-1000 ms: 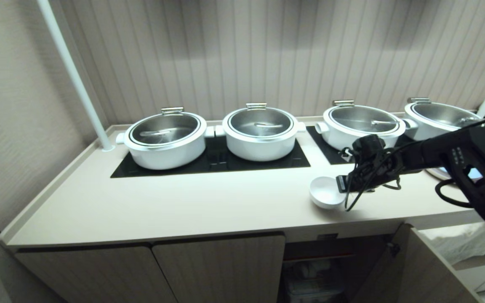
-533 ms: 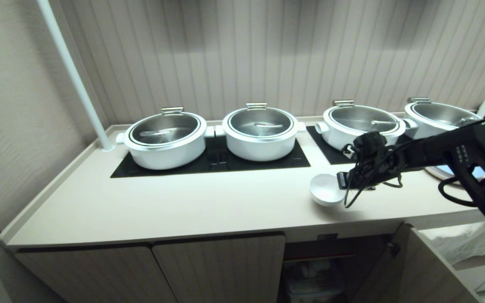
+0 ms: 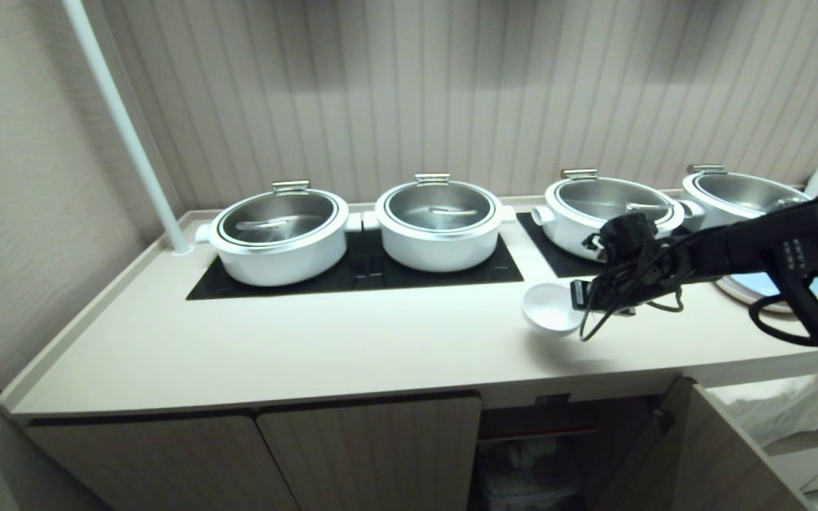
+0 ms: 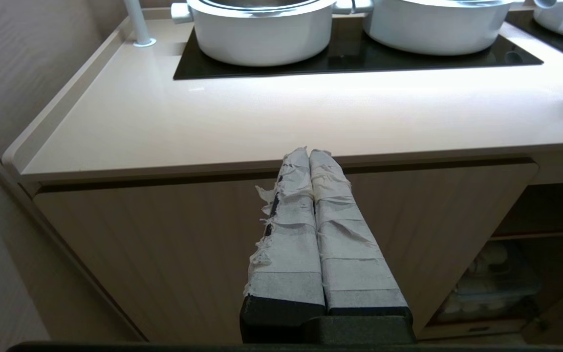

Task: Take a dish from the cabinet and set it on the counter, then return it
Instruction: Pick up the bowl from the table, then put it back into the cabinet

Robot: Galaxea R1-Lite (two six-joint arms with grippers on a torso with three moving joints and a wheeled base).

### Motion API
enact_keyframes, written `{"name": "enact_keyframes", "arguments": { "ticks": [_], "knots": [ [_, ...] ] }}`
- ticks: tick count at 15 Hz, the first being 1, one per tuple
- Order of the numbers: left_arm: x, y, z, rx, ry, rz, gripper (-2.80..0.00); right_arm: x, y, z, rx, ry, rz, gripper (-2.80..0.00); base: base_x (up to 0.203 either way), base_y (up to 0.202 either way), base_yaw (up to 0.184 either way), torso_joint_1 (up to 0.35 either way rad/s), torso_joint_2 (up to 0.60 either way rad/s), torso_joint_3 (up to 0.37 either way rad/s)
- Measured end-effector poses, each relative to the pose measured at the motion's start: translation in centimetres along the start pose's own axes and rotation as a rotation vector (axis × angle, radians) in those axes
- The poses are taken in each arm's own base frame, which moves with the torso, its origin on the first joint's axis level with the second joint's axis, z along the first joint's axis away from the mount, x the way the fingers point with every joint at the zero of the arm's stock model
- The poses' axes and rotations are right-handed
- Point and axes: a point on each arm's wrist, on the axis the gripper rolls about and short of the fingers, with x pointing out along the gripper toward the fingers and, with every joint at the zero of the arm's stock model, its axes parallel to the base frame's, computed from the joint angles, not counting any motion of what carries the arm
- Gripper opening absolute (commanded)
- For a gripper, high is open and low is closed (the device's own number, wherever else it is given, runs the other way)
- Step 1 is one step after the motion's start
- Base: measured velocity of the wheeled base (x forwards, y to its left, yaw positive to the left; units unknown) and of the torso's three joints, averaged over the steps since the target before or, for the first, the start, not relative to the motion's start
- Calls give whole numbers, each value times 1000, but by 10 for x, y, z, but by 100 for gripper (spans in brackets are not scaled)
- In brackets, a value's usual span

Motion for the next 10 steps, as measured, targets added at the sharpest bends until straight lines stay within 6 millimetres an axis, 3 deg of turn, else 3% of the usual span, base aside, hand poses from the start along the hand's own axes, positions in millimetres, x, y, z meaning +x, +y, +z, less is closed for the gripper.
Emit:
{"name": "enact_keyframes", "arguments": {
  "ticks": [10],
  "knots": [
    [0, 0, 0, 0, 0, 0, -280, -18, 4, 7, 109, -27, 5, -280, 0, 0, 0, 0, 0, 0]
  ]
}}
